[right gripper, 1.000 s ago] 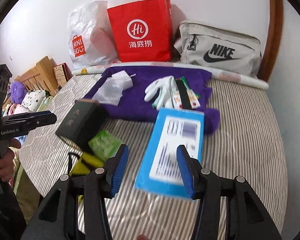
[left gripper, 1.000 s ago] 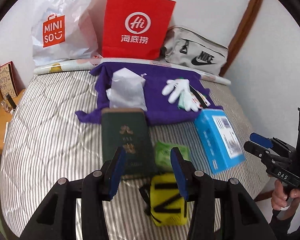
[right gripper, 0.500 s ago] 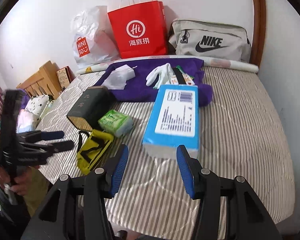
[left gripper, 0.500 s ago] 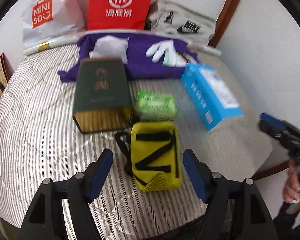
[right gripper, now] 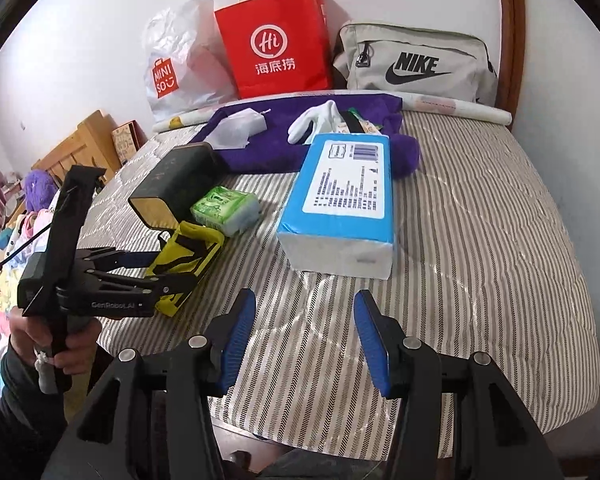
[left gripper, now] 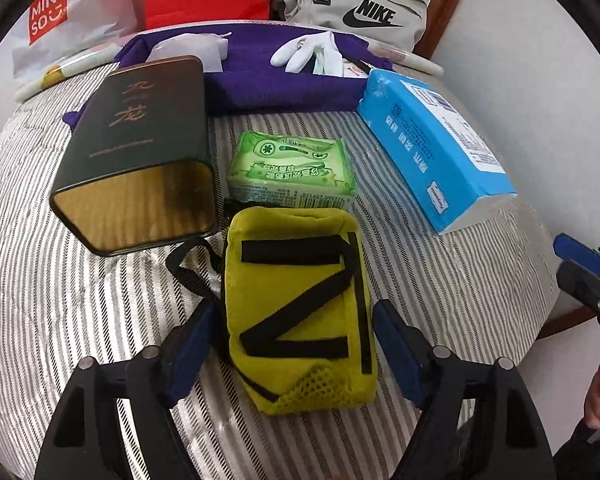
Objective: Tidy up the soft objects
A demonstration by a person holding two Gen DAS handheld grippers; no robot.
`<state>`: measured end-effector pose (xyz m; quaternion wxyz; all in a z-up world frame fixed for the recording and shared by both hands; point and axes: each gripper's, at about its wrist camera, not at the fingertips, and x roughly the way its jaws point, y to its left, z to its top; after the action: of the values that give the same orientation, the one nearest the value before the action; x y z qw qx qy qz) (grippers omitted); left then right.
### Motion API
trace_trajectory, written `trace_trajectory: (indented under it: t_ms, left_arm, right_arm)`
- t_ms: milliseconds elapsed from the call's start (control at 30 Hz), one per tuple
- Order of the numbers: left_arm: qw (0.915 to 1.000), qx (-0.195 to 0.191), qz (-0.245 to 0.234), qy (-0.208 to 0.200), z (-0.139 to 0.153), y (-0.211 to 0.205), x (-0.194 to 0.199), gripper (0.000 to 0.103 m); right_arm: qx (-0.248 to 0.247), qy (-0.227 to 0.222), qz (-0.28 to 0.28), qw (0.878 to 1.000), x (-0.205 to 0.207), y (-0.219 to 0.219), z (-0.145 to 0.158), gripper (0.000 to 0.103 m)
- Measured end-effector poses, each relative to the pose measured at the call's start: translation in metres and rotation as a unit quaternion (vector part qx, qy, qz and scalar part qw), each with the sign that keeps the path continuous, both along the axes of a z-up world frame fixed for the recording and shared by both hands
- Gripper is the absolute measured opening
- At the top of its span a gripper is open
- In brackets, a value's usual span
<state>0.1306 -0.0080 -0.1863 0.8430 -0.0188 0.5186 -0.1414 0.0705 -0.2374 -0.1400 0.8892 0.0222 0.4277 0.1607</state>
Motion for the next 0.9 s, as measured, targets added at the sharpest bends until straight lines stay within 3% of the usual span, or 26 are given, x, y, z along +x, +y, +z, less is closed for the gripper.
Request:
trace_trajectory:
  t_ms: [300, 533, 567, 667, 733, 900]
  left_arm:
    - [0.9950, 0.094, -0.010, -0.032, -0.009, -0.028, -0.007, 0.088]
    - [0.9967, 0.072, -0.007, -0.036, -0.008, -0.026, -0.005, 0.091]
    - [0.9969, 0.068, -0.006, -0.038, -0.008, -0.025, -0.004, 0.089]
    - [0.9966, 0.069, -0.008, -0.044, -0.005, -0.023, -0.006, 0.070]
    - [0.9984, 0.038, -0.013, -0.039, -0.001, -0.016, -0.008, 0.061]
    - [0.9989, 0.024, -0.013, -0.039, 0.006, -0.001, -0.016, 0.056]
  right_arm:
    - [-0.014, 0.013, -0.015, 1.000, 0.004, 0.003, -0.008, 0.051]
    - [-0.017, 0.002, -0.007, 1.000, -0.001, 0.008, -0.004, 0.051]
    - [-0.015, 0.002, -0.005, 1.000, -0.001, 0.009, -0.003, 0.051]
    - [-0.015, 0.004, 0.000, 1.000, -0.001, 0.011, -0.005, 0.051]
    - [-0.014, 0.004, 0.003, 1.000, 0.000, 0.012, -0.005, 0.051]
    - [-0.015, 0.001, 0.016, 1.000, 0.000, 0.020, -0.006, 0.051]
